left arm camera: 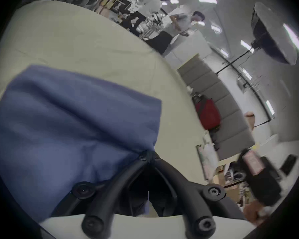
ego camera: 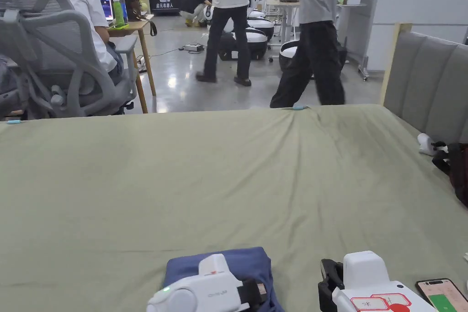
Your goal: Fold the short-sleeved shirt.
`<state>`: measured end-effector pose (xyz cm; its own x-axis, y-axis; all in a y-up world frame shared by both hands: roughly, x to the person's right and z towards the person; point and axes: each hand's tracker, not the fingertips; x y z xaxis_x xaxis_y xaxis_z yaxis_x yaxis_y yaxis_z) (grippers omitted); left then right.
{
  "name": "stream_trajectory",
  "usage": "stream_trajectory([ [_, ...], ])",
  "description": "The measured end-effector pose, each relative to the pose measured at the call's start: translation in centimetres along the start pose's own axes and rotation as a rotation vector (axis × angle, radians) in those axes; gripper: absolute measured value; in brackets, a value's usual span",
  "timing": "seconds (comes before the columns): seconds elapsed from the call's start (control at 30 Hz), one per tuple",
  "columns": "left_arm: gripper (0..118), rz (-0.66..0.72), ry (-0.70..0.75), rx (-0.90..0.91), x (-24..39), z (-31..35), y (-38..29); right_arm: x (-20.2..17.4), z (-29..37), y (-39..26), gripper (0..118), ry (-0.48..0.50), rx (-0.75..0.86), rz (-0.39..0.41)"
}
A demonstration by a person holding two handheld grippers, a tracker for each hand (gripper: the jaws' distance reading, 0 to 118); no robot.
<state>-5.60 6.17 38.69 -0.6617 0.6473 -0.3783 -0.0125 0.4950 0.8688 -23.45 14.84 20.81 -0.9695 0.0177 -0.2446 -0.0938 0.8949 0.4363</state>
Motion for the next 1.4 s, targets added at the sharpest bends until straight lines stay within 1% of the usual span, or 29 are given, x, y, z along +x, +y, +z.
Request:
stream_trajectory([
  [0.03, 0, -0.02, 0.034, -0.003, 0.1, -1.1, -0.2, 0.2, 0.0, 0.0, 0, -0.001, -0.003, -0.004],
  [0.17, 0, 0.03, 0.021, -0.004, -0.2, -2.8, -0.1, 0.6, 0.1, -0.1, 0, -0.011, -0.013, -0.002],
  [0.23, 0, 0.015, 0.024, -0.009, 0.3, -2.4, 0.2, 0.7, 0.0, 0.1, 0, -0.012, -0.02, 0.0],
  [0.3, 0, -0.014, 0.012, 0.007, 0.5, -0.6, 0.5, 0.5, -0.5, 0.3, 0, 0.003, -0.027, 0.005],
  [0.37, 0, -0.039, -0.016, 0.058, 0.7, 2.1, 1.2, -0.2, -1.5, 0.7, 0, 0.041, -0.038, 0.01],
  [0.4, 0, -0.052, -0.018, 0.093, 0.3, 4.1, 1.5, -0.8, -2.4, 1.0, 0, 0.077, -0.049, 0.008],
  [0.5, 0, -0.083, 0.028, 0.174, -1.0, 8.6, 2.5, -2.4, -5.6, 1.6, 0, 0.203, -0.089, -0.054],
  [0.53, 0, -0.066, 0.035, 0.198, -2.2, 10.2, 2.7, -2.8, -7.0, 1.6, 0, 0.254, -0.108, -0.092],
  [0.6, 0, -0.051, 0.044, 0.208, -4.1, 12.2, 3.0, -3.4, -9.7, 1.0, 0, 0.371, -0.155, -0.204],
  [0.67, 0, -0.051, 0.064, 0.213, -6.4, 13.2, 2.9, -3.6, -12.0, -0.3, 0, 0.449, -0.215, -0.273],
  [0.7, 10, -0.041, 0.065, 0.213, -7.6, 13.6, 2.8, -3.7, -13.1, -1.0, 0, 0.458, -0.24, -0.289],
  [0.77, 81, 0.008, 0.056, 0.215, -9.6, 14.1, 2.7, -3.5, -14.8, -2.4, 0, 0.475, -0.299, -0.332],
  [0.8, 105, 0.034, 0.035, 0.213, -10.7, 14.1, 2.6, -3.1, -15.6, -3.1, 0, 0.479, -0.326, -0.363],
  [0.83, 118, 0.059, 0.009, 0.205, -11.5, 13.9, 2.5, -2.8, -16.0, -3.6, 0, 0.452, -0.34, -0.378],
  [0.9, 117, 0.134, -0.092, 0.183, -13.0, 13.1, 2.4, -2.1, -16.5, -4.3, 0, 0.436, -0.341, -0.387],
  [0.97, 117, 0.222, -0.123, 0.129, -14.1, 11.3, 2.5, -1.4, -16.6, -4.5, 0, 0.447, -0.334, -0.443],
  [1.03, 115, 0.299, -0.186, 0.078, -14.7, 8.7, 2.3, -1.1, -16.6, -4.4, 0, 0.443, -0.333, -0.444],
  [1.07, 115, 0.342, -0.245, 0.055, -15.0, 7.5, 2.2, -1.1, -16.6, -4.3, 0, 0.444, -0.332, -0.441],
  [1.1, 110, 0.406, -0.333, 0.041, -15.4, 6.2, 2.1, -1.0, -16.7, -4.3, 0, 0.448, -0.332, -0.439],
  [1.13, 89, 0.455, -0.402, 0.071, -15.4, 5.3, 2.2, -1.0, -16.7, -4.3, 0, 0.452, -0.332, -0.437],
  [1.17, 89, 0.496, -0.432, 0.077, -15.3, 4.5, 2.5, -1.1, -16.6, -4.2, 0, 0.453, -0.329, -0.435],
  [1.2, 82, 0.525, -0.416, 0.079, -15.0, 4.0, 2.6, -1.3, -16.5, -4.1, 0, 0.451, -0.327, -0.429],
  [1.23, 63, 0.509, -0.296, 0.069, -14.7, 3.5, 2.6, -1.6, -16.3, -3.8, 0, 0.432, -0.321, -0.396],
  [1.27, 28, 0.428, -0.175, 0.06, -14.3, 3.3, 2.6, -2.1, -15.8, -3.3, 0, 0.402, -0.31, -0.334],
  [1.3, 26, 0.38, -0.147, 0.056, -14.1, 3.6, 2.7, -2.6, -15.4, -2.9, 0, 0.389, -0.303, -0.288],
  [1.33, 25, 0.376, -0.197, 0.069, -14.0, 4.4, 2.8, -3.5, -14.7, -2.3, 0, 0.376, -0.294, -0.223],
  [1.37, 25, 0.353, -0.176, 0.078, -13.6, 5.4, 3.1, -4.2, -13.9, -1.9, 0, 0.356, -0.277, -0.168],
  [1.4, 24, 0.282, -0.126, 0.089, -13.0, 6.4, 3.3, -5.2, -13.1, -1.4, 0, 0.339, -0.257, -0.121],
])
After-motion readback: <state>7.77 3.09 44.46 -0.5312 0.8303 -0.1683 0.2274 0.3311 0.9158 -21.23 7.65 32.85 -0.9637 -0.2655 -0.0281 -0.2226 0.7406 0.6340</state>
